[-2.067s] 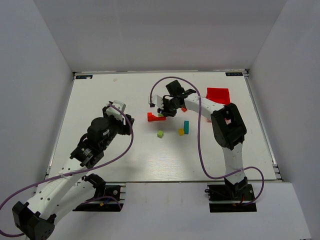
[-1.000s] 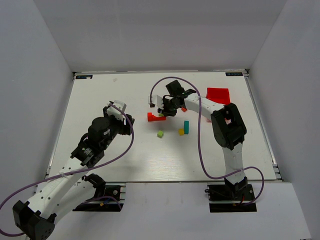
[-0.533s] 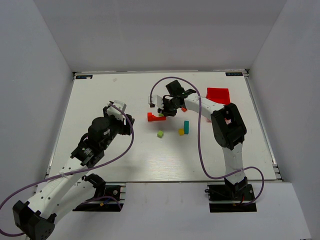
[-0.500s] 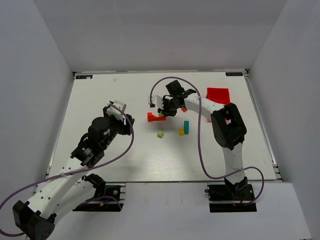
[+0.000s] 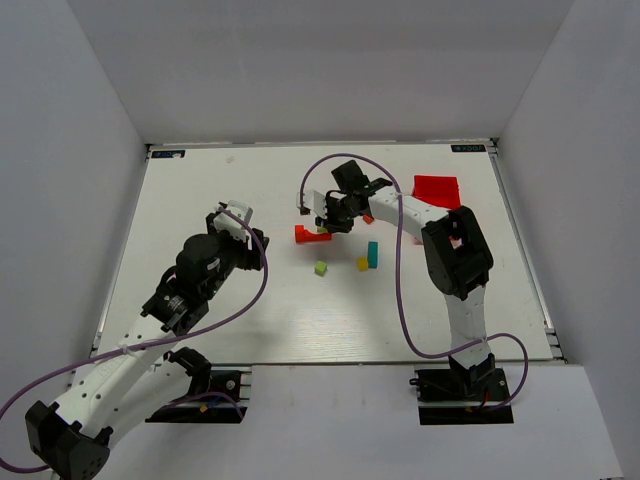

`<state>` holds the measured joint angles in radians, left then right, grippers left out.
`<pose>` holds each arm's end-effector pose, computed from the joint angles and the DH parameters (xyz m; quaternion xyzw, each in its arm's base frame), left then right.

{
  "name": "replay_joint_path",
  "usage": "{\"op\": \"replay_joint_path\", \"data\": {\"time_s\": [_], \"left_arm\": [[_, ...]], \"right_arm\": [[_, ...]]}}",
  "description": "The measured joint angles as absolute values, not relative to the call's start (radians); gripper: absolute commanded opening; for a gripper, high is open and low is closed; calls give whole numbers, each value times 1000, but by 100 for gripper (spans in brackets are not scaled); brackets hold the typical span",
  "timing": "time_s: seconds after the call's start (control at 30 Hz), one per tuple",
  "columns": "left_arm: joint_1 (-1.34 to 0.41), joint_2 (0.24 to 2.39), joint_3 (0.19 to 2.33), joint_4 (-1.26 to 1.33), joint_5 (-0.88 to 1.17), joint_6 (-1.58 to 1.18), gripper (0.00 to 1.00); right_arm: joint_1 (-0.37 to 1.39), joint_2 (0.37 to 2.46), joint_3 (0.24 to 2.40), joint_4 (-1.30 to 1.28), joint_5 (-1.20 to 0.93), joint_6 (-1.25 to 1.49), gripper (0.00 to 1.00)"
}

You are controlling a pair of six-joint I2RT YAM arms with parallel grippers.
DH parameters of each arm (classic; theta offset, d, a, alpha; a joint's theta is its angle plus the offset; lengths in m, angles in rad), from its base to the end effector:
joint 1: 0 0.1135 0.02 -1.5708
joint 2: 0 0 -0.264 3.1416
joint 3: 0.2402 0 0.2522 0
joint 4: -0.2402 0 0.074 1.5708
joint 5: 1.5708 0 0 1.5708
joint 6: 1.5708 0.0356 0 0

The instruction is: Build the wood block tower

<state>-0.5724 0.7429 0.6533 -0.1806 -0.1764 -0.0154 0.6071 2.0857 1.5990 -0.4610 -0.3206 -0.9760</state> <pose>0.1547 -0.0922 0.3008 0.1667 0.7769 -0.1076 0.5975 0.3693 0.2702 0.1942 -0.7029 0.6255 0.0938 0.3253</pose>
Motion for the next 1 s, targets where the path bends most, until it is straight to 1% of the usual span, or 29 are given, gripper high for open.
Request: {"op": "replay_joint_path", "data": {"time_s": [0.23,0.37,0.57,0.7,0.87,0.9,1.0], "left_arm": [[-572,743,653,-181,-176,-15,77],[-572,743,653,-181,-176,-15,77],[-572,743,653,-181,-176,-15,77],[-572,743,653,-181,-176,-15,77],[-572,743,653,-181,-176,-15,77],[-572,743,653,-181,-176,-15,77],[-572,743,653,-181,-176,-15,77]], "right_arm": [[607,2086,1599,-461,-320,-976,28],[607,2086,1599,-461,-320,-976,28],[607,2086,1599,-461,-321,-976,31],[607,2086,1599,-461,-320,-976,35],[607,2086,1599,-461,-320,-976,37],[607,2086,1599,-461,-320,-976,38],[607,2086,1597,-460,-320,-976,38]]}}
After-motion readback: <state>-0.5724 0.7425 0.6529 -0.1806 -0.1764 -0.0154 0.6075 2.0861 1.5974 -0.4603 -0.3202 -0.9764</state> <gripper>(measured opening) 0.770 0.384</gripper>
